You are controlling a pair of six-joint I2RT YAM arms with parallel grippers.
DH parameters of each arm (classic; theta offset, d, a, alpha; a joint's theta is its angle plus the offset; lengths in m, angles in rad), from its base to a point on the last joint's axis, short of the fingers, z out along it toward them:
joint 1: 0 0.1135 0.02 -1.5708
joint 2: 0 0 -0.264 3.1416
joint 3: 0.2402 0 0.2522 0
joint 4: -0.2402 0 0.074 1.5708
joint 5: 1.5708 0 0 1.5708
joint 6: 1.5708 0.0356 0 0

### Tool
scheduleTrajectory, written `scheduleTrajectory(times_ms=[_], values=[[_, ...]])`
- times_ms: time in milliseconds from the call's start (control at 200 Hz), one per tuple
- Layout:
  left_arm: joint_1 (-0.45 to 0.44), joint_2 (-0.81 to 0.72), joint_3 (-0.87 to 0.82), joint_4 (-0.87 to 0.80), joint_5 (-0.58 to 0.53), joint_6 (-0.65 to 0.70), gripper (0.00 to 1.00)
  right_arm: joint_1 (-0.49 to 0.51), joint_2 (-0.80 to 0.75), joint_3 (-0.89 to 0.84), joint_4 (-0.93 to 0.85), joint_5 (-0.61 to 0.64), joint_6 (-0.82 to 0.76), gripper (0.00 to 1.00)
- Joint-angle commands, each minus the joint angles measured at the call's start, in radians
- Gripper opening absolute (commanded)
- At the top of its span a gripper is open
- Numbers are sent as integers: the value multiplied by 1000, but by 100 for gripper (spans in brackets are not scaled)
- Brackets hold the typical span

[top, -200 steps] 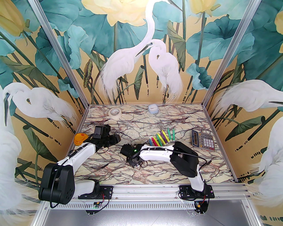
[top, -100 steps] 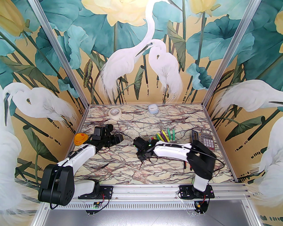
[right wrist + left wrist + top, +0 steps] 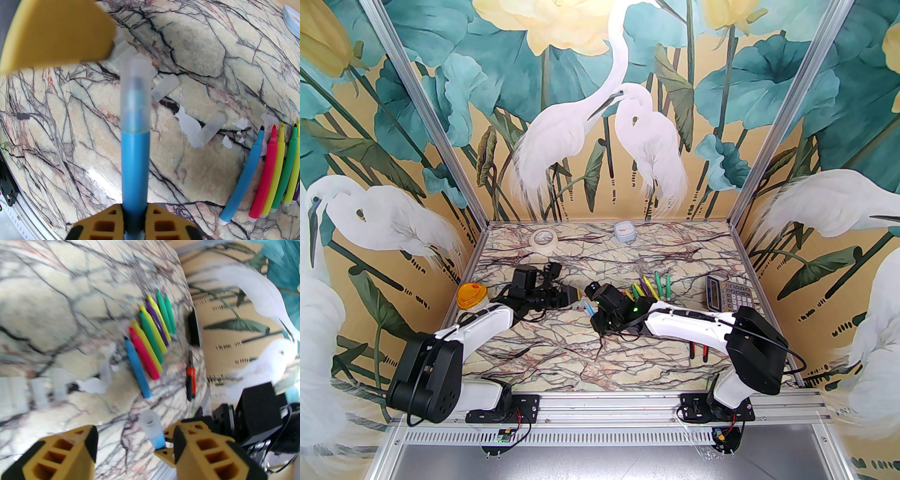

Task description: Open the pen caps

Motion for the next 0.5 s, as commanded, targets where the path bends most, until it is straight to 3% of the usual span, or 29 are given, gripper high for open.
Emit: scheduleTrajectory(times_ms=[0, 365, 495], values=[[-23, 32, 38, 28, 56, 8, 56, -2, -32, -9, 34, -15, -21, 0], [-47, 66, 68, 38, 32, -9, 46, -2, -30, -15, 39, -27, -31, 0], [-48, 73, 72, 43, 37, -16, 35, -2, -33, -16, 46, -26, -31, 0]])
